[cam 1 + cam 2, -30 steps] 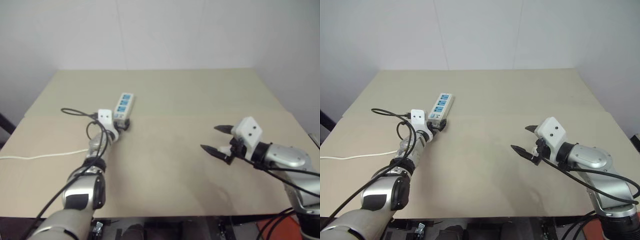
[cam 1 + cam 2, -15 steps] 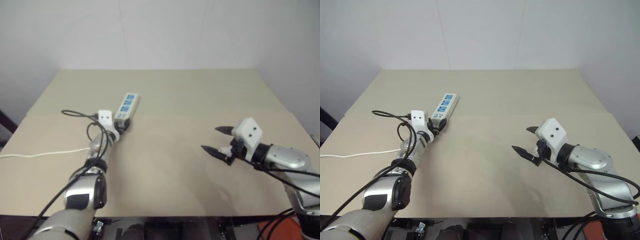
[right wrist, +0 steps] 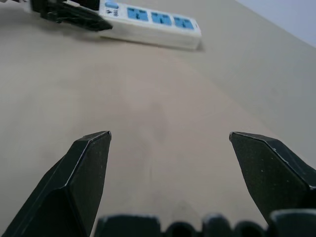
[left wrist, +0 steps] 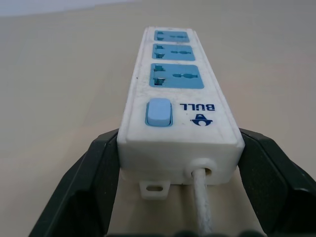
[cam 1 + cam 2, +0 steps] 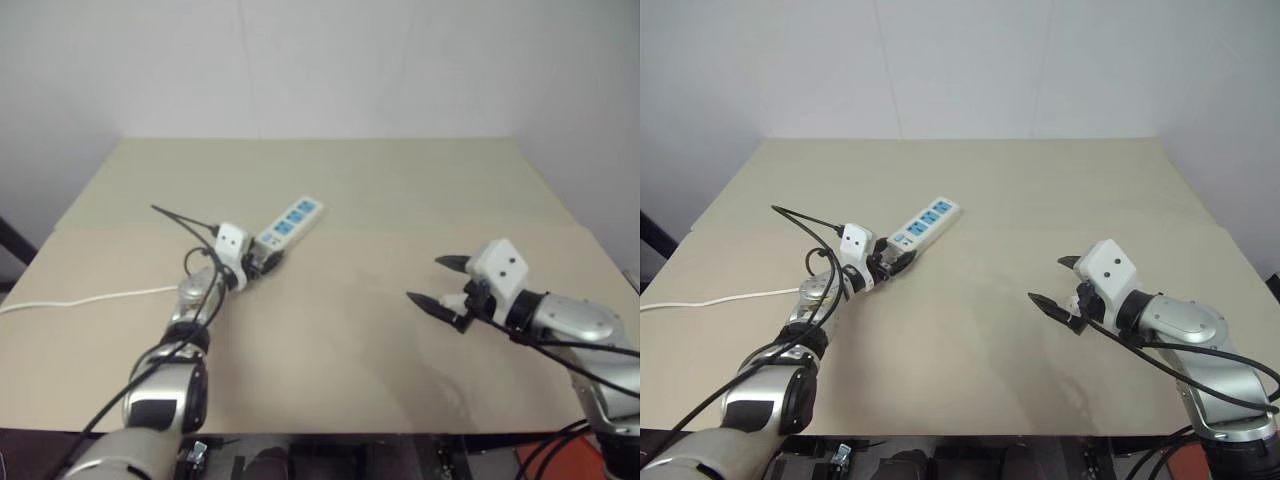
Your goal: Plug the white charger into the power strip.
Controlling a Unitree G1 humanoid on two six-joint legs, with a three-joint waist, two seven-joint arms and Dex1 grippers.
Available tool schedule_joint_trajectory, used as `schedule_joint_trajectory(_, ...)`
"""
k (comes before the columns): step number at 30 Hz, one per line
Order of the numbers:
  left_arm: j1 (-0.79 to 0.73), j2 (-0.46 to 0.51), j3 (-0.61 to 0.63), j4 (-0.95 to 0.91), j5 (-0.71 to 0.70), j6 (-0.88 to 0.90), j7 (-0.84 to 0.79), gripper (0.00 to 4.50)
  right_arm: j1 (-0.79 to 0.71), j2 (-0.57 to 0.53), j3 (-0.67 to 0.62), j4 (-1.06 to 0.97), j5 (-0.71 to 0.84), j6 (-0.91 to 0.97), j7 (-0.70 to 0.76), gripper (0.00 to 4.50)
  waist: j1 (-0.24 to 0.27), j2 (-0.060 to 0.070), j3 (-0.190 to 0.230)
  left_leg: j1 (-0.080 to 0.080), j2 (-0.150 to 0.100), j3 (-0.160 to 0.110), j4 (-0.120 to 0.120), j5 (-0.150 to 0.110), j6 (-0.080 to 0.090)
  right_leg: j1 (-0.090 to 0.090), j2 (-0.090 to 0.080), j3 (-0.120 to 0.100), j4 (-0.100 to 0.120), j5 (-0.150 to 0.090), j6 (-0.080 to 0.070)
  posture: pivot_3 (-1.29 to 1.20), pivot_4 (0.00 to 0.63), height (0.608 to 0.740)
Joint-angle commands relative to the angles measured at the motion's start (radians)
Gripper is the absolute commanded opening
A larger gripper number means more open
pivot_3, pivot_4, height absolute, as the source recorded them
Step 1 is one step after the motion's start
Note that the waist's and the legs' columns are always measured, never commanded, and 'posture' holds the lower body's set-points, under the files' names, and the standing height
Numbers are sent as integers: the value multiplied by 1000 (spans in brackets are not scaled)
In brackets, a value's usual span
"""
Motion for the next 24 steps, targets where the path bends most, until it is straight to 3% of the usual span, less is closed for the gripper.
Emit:
schedule_joint_trajectory(1,70,49,-26,-245,-79,58,-192,3251,8,-18,-35,-26,-2,-24,3,4500,-4,0,0,0,0,0,0,0,0,0,0,0,0,0,0,0,150,740)
schedule_joint_trajectory(5,199,108,-57,-498,-190,194,-397,3251,11,-88,-36,-5,-37,-47,46,4500,-11,0,0,0,0,0,0,0,0,0,0,1,0,0,0,0,150,740)
schedule_joint_trajectory(10,275,159,-89,-625,-262,324,-537,3251,1,-173,-46,39,-52,-78,116,4500,-10,0,0,1,0,0,0,0,0,1,0,0,0,0,0,0,150,740)
schedule_joint_trajectory(18,291,178,-166,-591,-166,270,-544,3251,-25,-275,-4,143,-96,-143,223,4500,-12,0,0,2,1,1,0,0,0,1,0,1,-1,0,0,0,150,740)
schedule_joint_trajectory(24,282,164,-198,-512,-112,165,-537,3251,-142,-353,135,278,-198,-274,360,4500,-14,1,0,3,1,1,0,0,0,2,0,1,-2,0,0,0,150,740)
